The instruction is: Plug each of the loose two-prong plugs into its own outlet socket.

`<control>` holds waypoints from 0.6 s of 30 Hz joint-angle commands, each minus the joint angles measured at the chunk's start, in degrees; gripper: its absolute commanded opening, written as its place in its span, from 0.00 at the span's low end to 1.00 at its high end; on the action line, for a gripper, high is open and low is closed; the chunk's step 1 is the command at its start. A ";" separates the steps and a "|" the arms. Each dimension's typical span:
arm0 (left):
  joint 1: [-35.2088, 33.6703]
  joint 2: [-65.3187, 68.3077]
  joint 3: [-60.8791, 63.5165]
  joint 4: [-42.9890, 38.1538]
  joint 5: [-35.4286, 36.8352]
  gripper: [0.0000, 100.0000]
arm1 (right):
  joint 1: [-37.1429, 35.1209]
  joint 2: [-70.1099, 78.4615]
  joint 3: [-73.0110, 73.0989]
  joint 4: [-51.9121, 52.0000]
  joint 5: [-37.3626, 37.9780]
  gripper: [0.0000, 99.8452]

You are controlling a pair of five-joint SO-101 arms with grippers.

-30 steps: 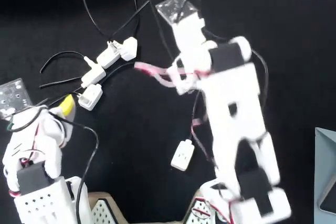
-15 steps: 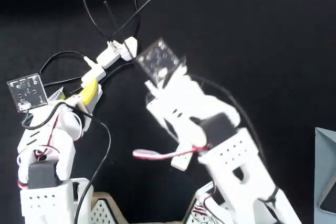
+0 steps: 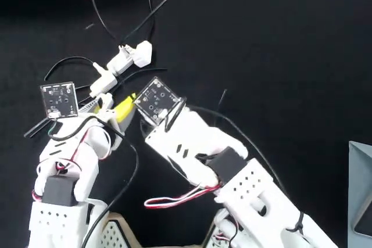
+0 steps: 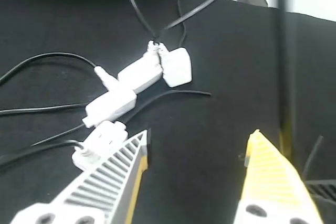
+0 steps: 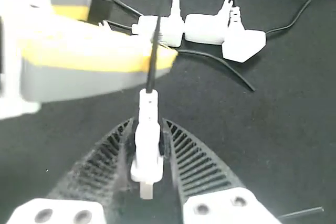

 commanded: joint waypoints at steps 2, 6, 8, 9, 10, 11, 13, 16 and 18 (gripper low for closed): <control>1.98 -0.53 -0.92 -0.88 0.35 0.30 | -1.32 0.22 0.13 -1.41 -0.35 0.01; 2.15 -0.53 -0.84 -0.88 -0.97 0.30 | -1.14 3.47 -0.22 -1.41 -0.35 0.01; 3.47 -0.53 -0.66 -0.88 -3.16 0.30 | -1.05 5.05 -0.48 -1.41 -0.35 0.01; 4.26 -0.53 -0.57 -0.53 -3.87 0.30 | -1.05 5.85 -0.57 -1.58 -0.35 0.01; 5.05 -0.53 -1.01 0.70 -4.31 0.30 | -1.05 6.55 -0.66 -2.29 -0.35 0.01; 5.76 -0.53 -1.19 1.85 -4.57 0.30 | -0.97 7.08 -0.66 -2.81 -0.35 0.01; 6.11 -1.49 -1.19 2.37 -4.57 0.30 | -0.97 7.60 -0.75 -2.90 -0.35 0.01; 6.11 -5.27 0.40 2.73 -4.57 0.30 | -0.88 7.69 -0.84 -3.25 -0.35 0.01; 6.29 -8.88 2.15 2.73 -5.10 0.30 | -0.88 7.87 -0.84 -3.25 -0.35 0.01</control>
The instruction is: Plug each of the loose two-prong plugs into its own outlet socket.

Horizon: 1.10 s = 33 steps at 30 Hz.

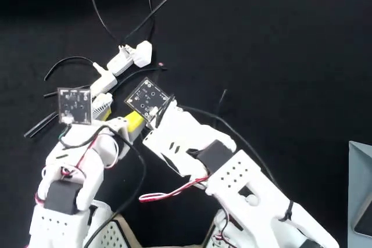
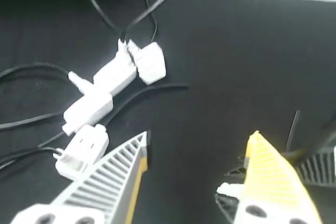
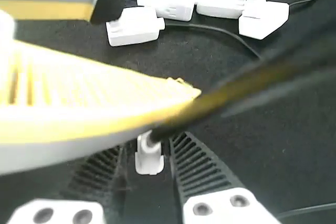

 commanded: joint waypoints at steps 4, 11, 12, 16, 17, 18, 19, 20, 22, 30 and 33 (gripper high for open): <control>1.63 -12.22 5.67 0.35 -4.66 0.30 | -0.88 0.40 -0.92 -1.32 -0.35 0.01; -2.68 -13.89 2.68 5.45 -4.48 0.30 | 6.33 0.04 -1.54 -0.88 -0.35 0.01; -4.18 -13.36 2.24 5.45 -4.48 0.30 | 8.70 0.04 -2.07 -0.26 -0.35 0.01; -7.60 -9.58 0.92 5.45 -4.92 0.30 | 20.57 0.04 -6.02 5.19 -0.35 0.01; -7.60 -8.18 0.92 5.45 -4.92 0.30 | 23.82 0.04 -7.16 6.59 -0.35 0.01; -7.52 -6.59 0.84 5.45 -5.10 0.30 | 26.90 0.04 -8.13 7.82 -0.35 0.01; -6.99 -4.92 0.48 5.45 -6.07 0.30 | 29.98 0.04 -8.84 8.70 -0.35 0.01; -5.85 -3.08 -0.13 5.63 -7.74 0.30 | 32.62 0.04 -9.27 9.49 -0.35 0.01; -3.30 1.23 -1.98 7.12 -10.29 0.30 | 37.19 0.04 -9.54 10.29 -0.35 0.01; 8.84 20.48 -13.67 14.68 -11.08 0.30 | 53.10 0.04 -8.48 8.18 -0.35 0.01; 14.37 27.96 -15.60 14.77 -10.90 0.30 | 58.11 0.04 -8.57 6.77 -0.35 0.01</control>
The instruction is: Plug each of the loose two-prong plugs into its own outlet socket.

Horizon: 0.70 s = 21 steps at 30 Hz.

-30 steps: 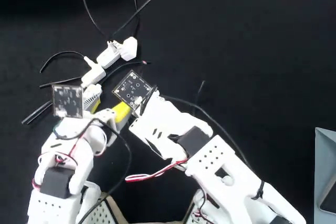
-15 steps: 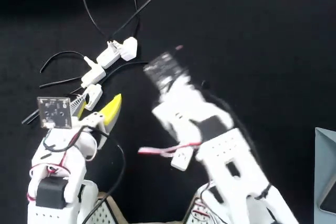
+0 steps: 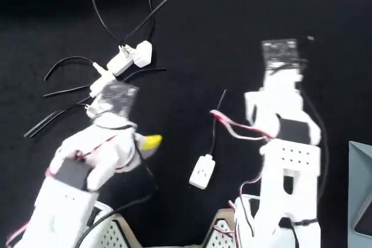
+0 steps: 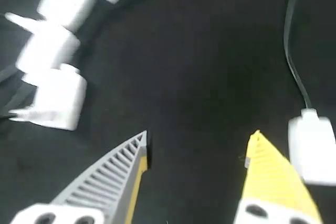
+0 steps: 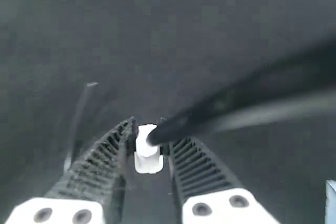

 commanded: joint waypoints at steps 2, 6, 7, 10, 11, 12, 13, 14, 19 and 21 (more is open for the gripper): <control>8.48 10.73 -5.85 0.00 1.41 0.30 | 6.77 -0.31 -2.86 -1.67 -0.35 0.01; 14.20 20.13 -9.71 -0.09 5.63 0.30 | 8.53 -0.31 -2.95 -1.67 -0.35 0.01; 15.34 22.33 -10.95 -0.09 6.24 0.30 | 8.53 -0.31 -2.86 -1.67 -0.35 0.01; 18.51 29.10 -14.90 -0.09 8.97 0.30 | 8.53 -0.31 -2.77 -1.67 -0.35 0.01; 19.47 31.38 -16.22 -0.09 9.67 0.30 | 8.53 -0.31 -2.77 -1.67 -0.35 0.01; 20.44 33.58 -17.45 -0.09 10.11 0.30 | 8.53 -0.31 -2.68 -1.67 -0.35 0.01; 21.49 35.87 -18.59 0.09 10.46 0.30 | 8.53 -0.31 -2.59 -1.58 -0.35 0.01; 22.46 37.98 -19.65 0.18 10.55 0.30 | 8.44 -0.31 -2.59 -1.41 -0.35 0.01; 25.19 48.18 -23.25 0.00 15.38 0.37 | 8.44 -0.31 -2.51 -1.23 -0.35 0.01; 25.80 52.04 -25.10 -0.09 16.18 0.37 | 8.44 -0.31 -2.51 -1.23 -0.35 0.01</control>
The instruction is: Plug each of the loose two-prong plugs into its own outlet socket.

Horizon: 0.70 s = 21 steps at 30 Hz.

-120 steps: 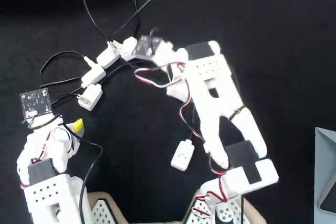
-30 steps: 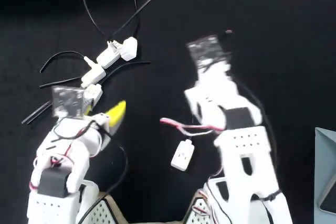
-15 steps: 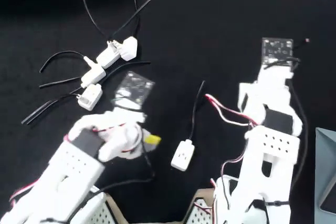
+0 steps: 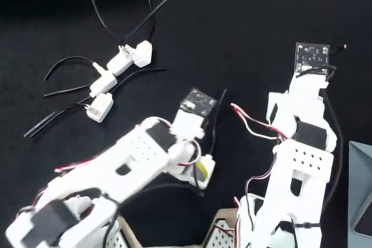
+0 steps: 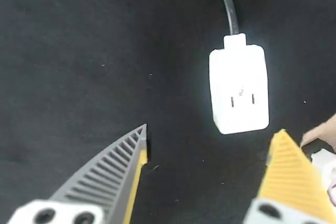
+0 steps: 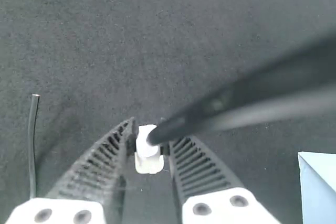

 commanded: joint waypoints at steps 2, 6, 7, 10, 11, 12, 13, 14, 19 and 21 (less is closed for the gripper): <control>1.98 7.21 -6.37 -0.09 2.11 0.37 | 0.70 -0.31 -2.51 -0.70 -0.35 0.01; 1.89 13.45 -9.10 -2.64 2.11 0.35 | 0.70 -0.31 -2.42 -0.70 -0.35 0.01; 1.89 14.77 -9.27 -4.04 2.11 0.34 | 0.70 -0.31 -2.42 -0.70 -0.35 0.01; 1.89 18.02 -9.10 -8.18 1.67 0.29 | 0.70 -0.31 -2.42 -0.70 -0.35 0.01; 1.89 18.64 -9.10 -8.88 1.67 0.27 | 0.70 -0.31 -2.42 -0.70 -0.35 0.01; 1.89 19.08 -9.10 -9.32 1.67 0.26 | 0.70 -0.31 -2.42 -0.70 -0.35 0.01; 1.71 19.34 -9.54 -9.14 1.67 0.24 | 0.70 -0.31 -2.42 -0.70 -0.35 0.01; 1.63 19.34 -9.54 -9.14 1.67 0.23 | 0.70 -0.31 -2.42 -0.70 -0.35 0.01; 0.48 18.73 -9.10 -8.88 -0.35 0.22 | 0.70 -0.31 -2.42 -0.70 -0.35 0.01; -1.45 17.93 -9.10 -6.68 -3.78 0.22 | 0.70 -0.31 -2.42 -0.70 -0.35 0.01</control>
